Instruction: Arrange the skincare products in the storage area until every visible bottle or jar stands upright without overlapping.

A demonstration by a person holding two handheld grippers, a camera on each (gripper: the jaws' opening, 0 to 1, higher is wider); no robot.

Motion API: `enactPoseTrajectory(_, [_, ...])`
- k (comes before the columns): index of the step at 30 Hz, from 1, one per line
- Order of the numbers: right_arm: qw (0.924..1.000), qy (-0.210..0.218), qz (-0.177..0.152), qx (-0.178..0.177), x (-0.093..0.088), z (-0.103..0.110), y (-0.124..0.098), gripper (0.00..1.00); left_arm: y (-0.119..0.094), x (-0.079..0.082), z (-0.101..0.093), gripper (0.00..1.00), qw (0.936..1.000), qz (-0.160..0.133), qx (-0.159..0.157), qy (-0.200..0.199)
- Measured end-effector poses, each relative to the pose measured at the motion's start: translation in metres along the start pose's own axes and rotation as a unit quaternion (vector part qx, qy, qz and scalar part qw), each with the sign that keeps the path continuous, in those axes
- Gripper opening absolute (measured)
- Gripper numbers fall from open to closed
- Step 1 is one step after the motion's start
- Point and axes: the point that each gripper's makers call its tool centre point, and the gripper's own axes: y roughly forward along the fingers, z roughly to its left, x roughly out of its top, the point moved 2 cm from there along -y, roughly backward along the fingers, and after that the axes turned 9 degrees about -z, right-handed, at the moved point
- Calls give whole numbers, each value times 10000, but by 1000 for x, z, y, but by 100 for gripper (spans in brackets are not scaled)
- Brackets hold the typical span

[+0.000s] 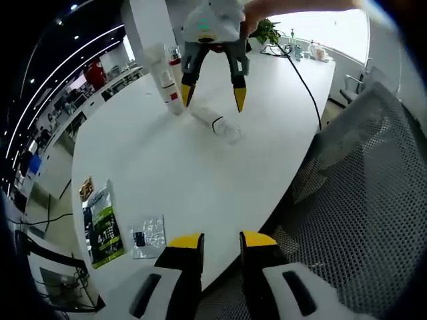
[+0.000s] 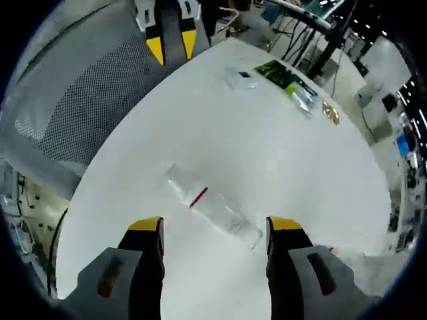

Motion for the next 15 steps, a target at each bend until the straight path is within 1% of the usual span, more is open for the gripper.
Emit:
enactPoseTrajectory(2, [9998, -79, -23, 200, 4, 0, 7, 47, 0, -1, 1, 22, 10000, 19, 34, 5])
enactPoseTrajectory(3, [9990, -220, 101, 388, 4, 1, 10, 45, 0, -1, 2, 22, 10000, 18, 62, -1])
enactPoseTrajectory(5, [9972, -497, 305, 473, 4, -2, 15, 44, -2, -1, 5, 22, 9999, 5, 143, -35])
enactPoseTrajectory(7, [9962, -476, 359, 635, 5, -1, 20, 40, -3, 0, 7, 22, 9998, -21, 191, -30])
enactPoseTrajectory(9, [9957, -545, 441, 610, 4, -2, 26, 35, -3, 1, 7, 22, 9998, -31, 203, -22])
enactPoseTrajectory(10, [9939, -527, 451, 863, 4, 3, 24, 34, -3, 1, 8, 22, 9997, -56, 220, 16])
enactPoseTrajectory(11, [9953, -518, 407, 713, 6, -3, 23, 32, -3, 1, 8, 22, 9997, -52, 222, 13])
enactPoseTrajectory(12, [9972, -301, 333, 603, 7, -4, 23, 31, -3, 1, 8, 22, 9997, -49, 227, 6])
enactPoseTrajectory(13, [9970, -310, 293, 650, 8, -3, 24, 30, -4, 1, 8, 22, 9997, -49, 247, 12])
enactPoseTrajectory(15, [9973, -280, 307, 610, 8, -3, 23, 30, -4, 2, 8, 22, 9997, -84, 246, 42])
